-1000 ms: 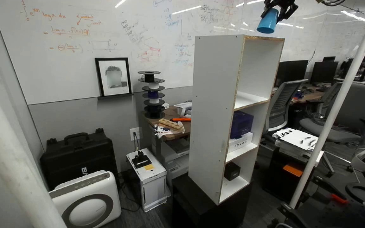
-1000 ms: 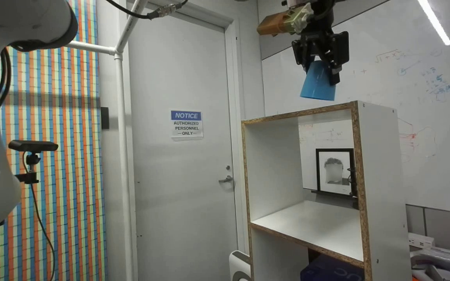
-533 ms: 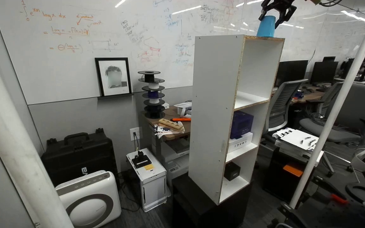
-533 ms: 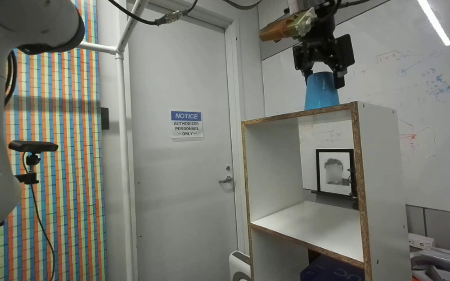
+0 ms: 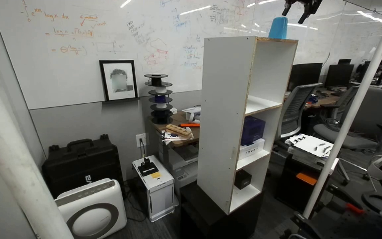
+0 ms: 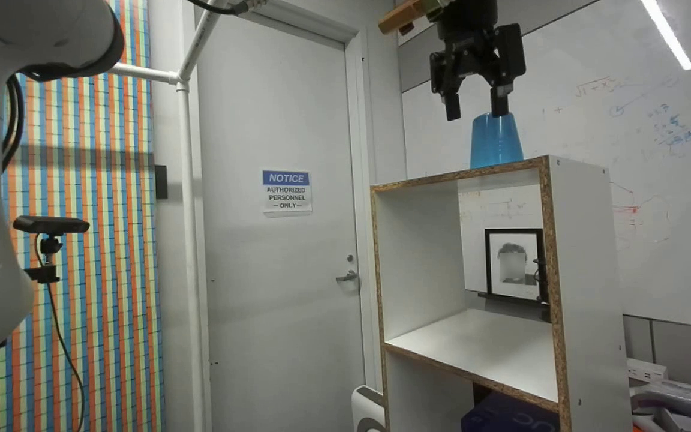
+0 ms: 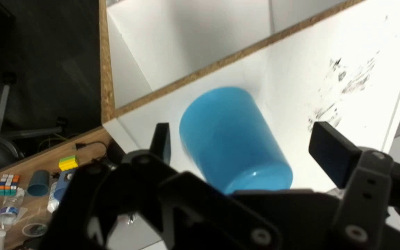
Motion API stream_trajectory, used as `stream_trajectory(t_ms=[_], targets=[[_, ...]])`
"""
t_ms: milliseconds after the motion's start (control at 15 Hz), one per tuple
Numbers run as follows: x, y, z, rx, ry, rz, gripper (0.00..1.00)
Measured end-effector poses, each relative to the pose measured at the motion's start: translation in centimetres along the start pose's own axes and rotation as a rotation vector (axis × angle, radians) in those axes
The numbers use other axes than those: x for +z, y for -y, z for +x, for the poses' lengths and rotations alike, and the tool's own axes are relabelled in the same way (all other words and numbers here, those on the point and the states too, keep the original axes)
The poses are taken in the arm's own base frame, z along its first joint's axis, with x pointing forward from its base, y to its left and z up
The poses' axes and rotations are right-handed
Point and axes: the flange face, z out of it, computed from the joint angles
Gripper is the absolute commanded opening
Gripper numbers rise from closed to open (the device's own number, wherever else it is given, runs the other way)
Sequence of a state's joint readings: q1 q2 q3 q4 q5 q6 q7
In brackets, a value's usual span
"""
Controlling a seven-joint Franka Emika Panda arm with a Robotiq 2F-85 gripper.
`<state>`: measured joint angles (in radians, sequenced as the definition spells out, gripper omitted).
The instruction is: Put the cup over the shelf
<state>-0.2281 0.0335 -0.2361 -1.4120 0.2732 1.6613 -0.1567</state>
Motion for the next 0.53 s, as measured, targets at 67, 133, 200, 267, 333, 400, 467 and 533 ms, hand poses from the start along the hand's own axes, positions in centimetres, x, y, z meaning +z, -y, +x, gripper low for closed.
stream_trajectory(t_ms=[67, 133, 200, 267, 333, 400, 467, 533], targets=[[-0.4, 0.1, -0.8, -0.012, 0.045, -0.007, 1.0], [-0.8, 0.1, -1.7, -0.027, 0.089, -0.018, 1.0], [-1.2, 0.1, -2.6, -0.041, 0.131, -0.031, 1.0], [-1.6, 0.0, -3.5, -0.053, 0.175, -0.046, 1.0], [-1.8, 0.0, -3.8, -0.054, 0.183, -0.048, 1.0], [-1.8, -0.1, -3.8, -0.054, 0.182, -0.048, 1.0], [-1.6, -0.1, -3.7, -0.053, 0.185, -0.048, 1.0], [-1.2, -0.2, -3.6, -0.052, 0.19, -0.049, 1.0]])
